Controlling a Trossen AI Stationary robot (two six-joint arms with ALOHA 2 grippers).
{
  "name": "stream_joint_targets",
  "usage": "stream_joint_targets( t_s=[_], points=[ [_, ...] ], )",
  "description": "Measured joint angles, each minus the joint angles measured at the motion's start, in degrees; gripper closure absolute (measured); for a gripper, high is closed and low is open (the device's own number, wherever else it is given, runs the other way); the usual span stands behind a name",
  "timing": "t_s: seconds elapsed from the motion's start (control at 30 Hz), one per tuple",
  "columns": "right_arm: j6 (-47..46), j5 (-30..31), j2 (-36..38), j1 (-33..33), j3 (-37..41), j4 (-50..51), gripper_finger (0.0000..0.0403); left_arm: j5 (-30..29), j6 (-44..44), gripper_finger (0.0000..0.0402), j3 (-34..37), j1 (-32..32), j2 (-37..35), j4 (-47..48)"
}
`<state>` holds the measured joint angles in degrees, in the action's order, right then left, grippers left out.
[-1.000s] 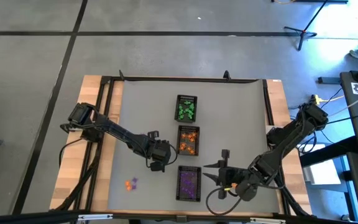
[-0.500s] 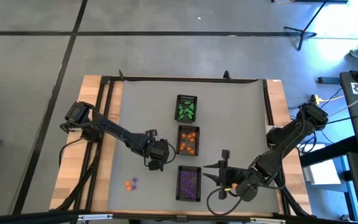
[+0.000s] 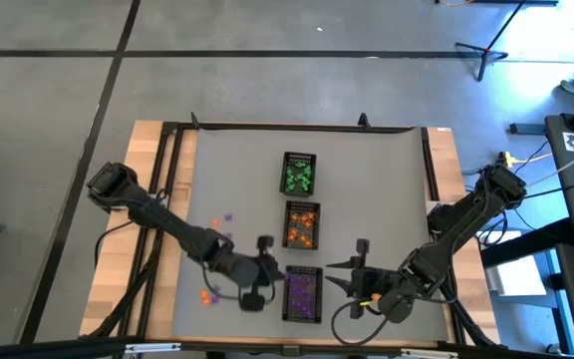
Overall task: Sort Halloween decoration
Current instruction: Put the violet spider toy into the bottom black bin
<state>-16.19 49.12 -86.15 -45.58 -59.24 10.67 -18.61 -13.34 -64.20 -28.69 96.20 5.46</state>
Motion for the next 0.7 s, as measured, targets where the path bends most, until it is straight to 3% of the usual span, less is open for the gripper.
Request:
stream_joint_targets(
  t_s=[0.17,0.3,0.43,0.6,0.7],
  points=[
    [0.1,0.8,0.0,0.2,0.0,-0.1,0.0279,0.0,3.3,0.0401,-6.8,-1.9,5.4,0.1],
    [0.1,0.4,0.0,0.3,0.0,-0.1,0.0279,4.0,5.0,0.0396,-11.6,-1.3,9.7,0.0],
    [0.1,0.3,0.0,0.3,0.0,0.0,0.0279,7.6,5.0,0.0364,-13.4,0.0,12.7,0.3],
    [0.1,-0.2,0.0,0.3,0.0,0.6,0.0279,7.6,4.9,0.0308,-13.4,1.1,13.7,2.2],
    [-0.1,-0.3,0.0,0.3,0.0,1.3,0.0279,6.2,3.9,0.0287,-13.4,1.4,12.3,8.0]
  ],
)
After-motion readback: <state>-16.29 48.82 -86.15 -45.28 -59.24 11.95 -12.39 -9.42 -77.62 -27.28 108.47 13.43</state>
